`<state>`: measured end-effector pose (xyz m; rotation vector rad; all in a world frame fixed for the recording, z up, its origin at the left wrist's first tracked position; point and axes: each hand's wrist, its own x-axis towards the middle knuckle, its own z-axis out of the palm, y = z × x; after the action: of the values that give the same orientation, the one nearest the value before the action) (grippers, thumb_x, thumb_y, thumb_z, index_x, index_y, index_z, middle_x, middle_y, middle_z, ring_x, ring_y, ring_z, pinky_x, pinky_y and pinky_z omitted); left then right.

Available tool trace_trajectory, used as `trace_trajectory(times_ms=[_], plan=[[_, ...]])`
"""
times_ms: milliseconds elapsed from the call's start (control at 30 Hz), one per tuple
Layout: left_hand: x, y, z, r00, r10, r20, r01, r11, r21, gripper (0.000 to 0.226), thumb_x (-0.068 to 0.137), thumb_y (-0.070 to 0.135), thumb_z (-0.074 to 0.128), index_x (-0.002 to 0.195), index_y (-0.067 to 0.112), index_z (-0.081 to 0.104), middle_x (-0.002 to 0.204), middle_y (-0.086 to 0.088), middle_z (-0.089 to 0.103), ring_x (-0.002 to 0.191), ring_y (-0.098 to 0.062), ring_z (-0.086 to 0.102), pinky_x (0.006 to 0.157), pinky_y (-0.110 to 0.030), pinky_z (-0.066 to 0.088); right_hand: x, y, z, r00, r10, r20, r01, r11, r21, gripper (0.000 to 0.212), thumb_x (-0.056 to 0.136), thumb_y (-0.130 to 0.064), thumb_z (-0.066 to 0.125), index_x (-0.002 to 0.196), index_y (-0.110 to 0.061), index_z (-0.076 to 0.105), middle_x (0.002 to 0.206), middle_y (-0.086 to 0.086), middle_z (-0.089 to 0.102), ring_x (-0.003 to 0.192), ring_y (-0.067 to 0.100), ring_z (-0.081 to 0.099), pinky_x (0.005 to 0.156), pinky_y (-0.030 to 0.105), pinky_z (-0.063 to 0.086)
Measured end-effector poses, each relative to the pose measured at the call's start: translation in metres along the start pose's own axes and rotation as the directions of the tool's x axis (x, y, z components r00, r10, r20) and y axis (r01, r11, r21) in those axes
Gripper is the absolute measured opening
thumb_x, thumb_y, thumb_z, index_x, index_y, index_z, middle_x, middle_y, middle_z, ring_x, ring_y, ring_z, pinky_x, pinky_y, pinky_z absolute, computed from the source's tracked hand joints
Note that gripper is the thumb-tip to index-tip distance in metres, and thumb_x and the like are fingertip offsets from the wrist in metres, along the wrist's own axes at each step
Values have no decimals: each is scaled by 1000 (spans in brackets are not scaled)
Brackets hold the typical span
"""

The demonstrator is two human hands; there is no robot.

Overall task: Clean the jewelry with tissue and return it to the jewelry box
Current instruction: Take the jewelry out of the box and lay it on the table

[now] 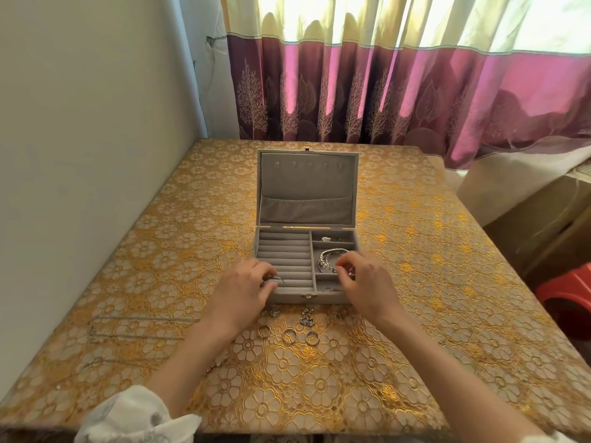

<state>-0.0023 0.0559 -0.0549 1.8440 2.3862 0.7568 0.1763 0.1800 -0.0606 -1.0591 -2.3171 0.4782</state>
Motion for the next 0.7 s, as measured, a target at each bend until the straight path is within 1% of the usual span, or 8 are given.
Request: trace_trajectory(times_ms=[133, 267, 367, 433, 500, 567, 633, 700], plan=[[5, -1, 5, 1000, 7, -23, -8, 999, -36, 14, 90, 29, 57, 98, 20, 65, 96, 8, 63, 91, -8, 53, 90, -26, 42, 17, 0, 9, 999, -8, 35, 13, 989, -145, 20, 91, -30, 53, 104, -18, 61, 103, -2, 59, 98, 15, 49, 86, 29, 39], [9, -6, 6, 1000, -9, -20, 7, 993, -121, 10, 87, 24, 61, 92, 20, 68, 90, 9, 63, 86, -6, 54, 85, -24, 45, 28, 2, 18, 993, 54, 103, -29, 973, -230, 24, 90, -41, 51, 102, -21, 58, 107, -5, 59, 103, 15, 49, 91, 33, 37], [11, -7, 5, 999, -36, -36, 29, 982, -185, 9, 86, 20, 63, 90, 18, 70, 87, 9, 64, 83, -3, 55, 77, -7, 38, 30, 4, 20, 993, 43, 106, -15, 967, -254, 19, 92, -36, 49, 100, -21, 57, 106, -5, 60, 102, 15, 49, 90, 33, 36], [11, -6, 5, 998, -43, -49, 32, 979, -200, 8, 86, 19, 63, 90, 18, 70, 86, 10, 64, 81, -1, 56, 72, -3, 36, 29, 5, 20, 996, 27, 81, -7, 969, -245, 17, 94, -32, 47, 100, -19, 58, 103, -4, 60, 98, 15, 51, 89, 32, 37], [11, -6, 6, 998, -34, -58, 23, 982, -189, 8, 87, 18, 62, 89, 18, 70, 86, 10, 64, 81, -2, 56, 72, -3, 36, 29, 7, 20, 997, 71, 23, -67, 987, -146, 17, 94, -29, 47, 97, -15, 58, 95, -2, 60, 89, 15, 52, 82, 30, 42], [11, -7, 7, 997, -25, -68, 13, 986, -169, 9, 88, 18, 61, 89, 18, 70, 86, 9, 65, 81, -3, 58, 73, -6, 38, 31, 7, 16, 980, 198, -20, -197, 979, 57, 17, 95, -26, 47, 96, -11, 57, 86, -1, 58, 79, 14, 53, 70, 26, 44], [11, -7, 7, 997, -21, -77, 9, 988, -152, 10, 89, 18, 60, 88, 18, 69, 86, 8, 67, 80, -5, 59, 73, -12, 42, 35, 7, 9, 941, 339, -9, -320, 897, 306, 17, 95, -23, 47, 97, -9, 57, 84, 0, 59, 71, 12, 53, 60, 20, 42], [11, -6, 6, 997, -17, -80, 5, 990, -144, 10, 89, 18, 59, 88, 18, 69, 83, 7, 68, 77, -5, 61, 71, -15, 46, 35, 5, -3, 900, 435, 24, -372, 739, 561, 18, 96, -20, 46, 97, -7, 58, 86, 3, 62, 72, 13, 54, 58, 17, 43]])
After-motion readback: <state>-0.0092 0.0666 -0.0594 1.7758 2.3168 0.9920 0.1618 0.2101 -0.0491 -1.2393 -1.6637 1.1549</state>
